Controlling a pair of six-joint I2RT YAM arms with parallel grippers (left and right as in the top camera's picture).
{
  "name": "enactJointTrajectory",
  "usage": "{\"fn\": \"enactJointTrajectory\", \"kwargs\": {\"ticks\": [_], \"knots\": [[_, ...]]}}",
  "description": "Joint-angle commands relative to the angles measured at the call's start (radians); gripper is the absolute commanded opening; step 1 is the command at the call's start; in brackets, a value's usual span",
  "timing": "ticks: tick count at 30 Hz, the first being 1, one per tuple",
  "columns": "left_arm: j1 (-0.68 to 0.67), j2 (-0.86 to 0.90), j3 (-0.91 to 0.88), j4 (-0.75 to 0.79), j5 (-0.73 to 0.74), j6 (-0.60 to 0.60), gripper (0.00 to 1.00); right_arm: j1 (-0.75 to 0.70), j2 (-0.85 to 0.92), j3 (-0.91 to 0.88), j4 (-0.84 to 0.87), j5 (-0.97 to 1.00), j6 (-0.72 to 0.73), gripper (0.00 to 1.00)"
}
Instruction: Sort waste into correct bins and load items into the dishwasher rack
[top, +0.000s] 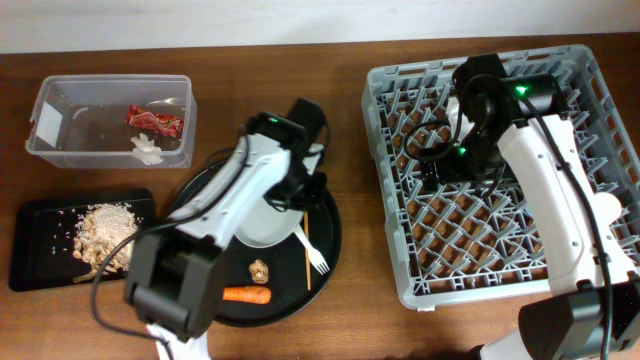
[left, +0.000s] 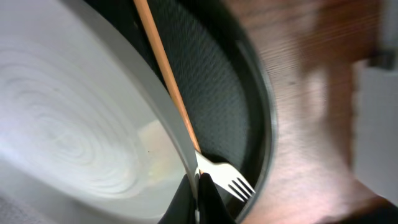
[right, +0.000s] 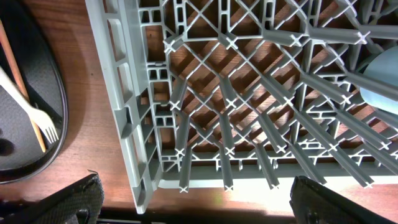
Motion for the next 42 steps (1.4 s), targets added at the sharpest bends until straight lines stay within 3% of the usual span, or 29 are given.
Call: {"fn": "enactJointTrajectory", "kwargs": {"ticks": [1,2,4,5,11,17,23,29,32,42], "knots": [[-0.039,0.043,-0.005,-0.011,-0.066,-0.053,0.01,0.005,0.002,0.002,-0.005,0.013,0.004,0.99],[-0.04,0.042,-0.004,-0.012,-0.066,-0.053,0.03,0.005,0.002,0.002,-0.005,0.013,0.004,0.99],[-0.036,0.037,0.006,-0.03,-0.066,-0.051,0.38,0.005,0.002,0.002,-0.005,0.013,0.004,0.99],[-0.028,0.035,0.019,-0.048,-0.067,-0.038,0.46,0.005,0.002,0.002,-0.005,0.013,0.004,0.99],[0.061,-0.045,0.085,-0.13,-0.068,-0.024,0.48,0.005,0.002,0.002,-0.009,0.006,0.004,0.99],[0.264,-0.265,0.087,-0.199,-0.137,-0.025,0.49,0.022,0.002,0.003,0.026,-0.098,0.003,0.99],[0.518,-0.431,0.087,-0.256,-0.145,-0.025,0.57,0.222,0.006,0.002,0.189,-0.187,0.013,0.99],[0.727,-0.47,0.087,-0.276,-0.145,-0.025,0.72,0.409,0.098,0.002,0.301,-0.172,0.139,0.99],[0.778,-0.47,0.086,-0.28,-0.145,-0.025,0.75,0.466,0.183,0.002,0.334,-0.172,0.191,1.0],[0.794,-0.47,0.086,-0.28,-0.145,-0.025,0.75,0.507,0.415,0.002,0.414,-0.202,0.298,0.82]]}}
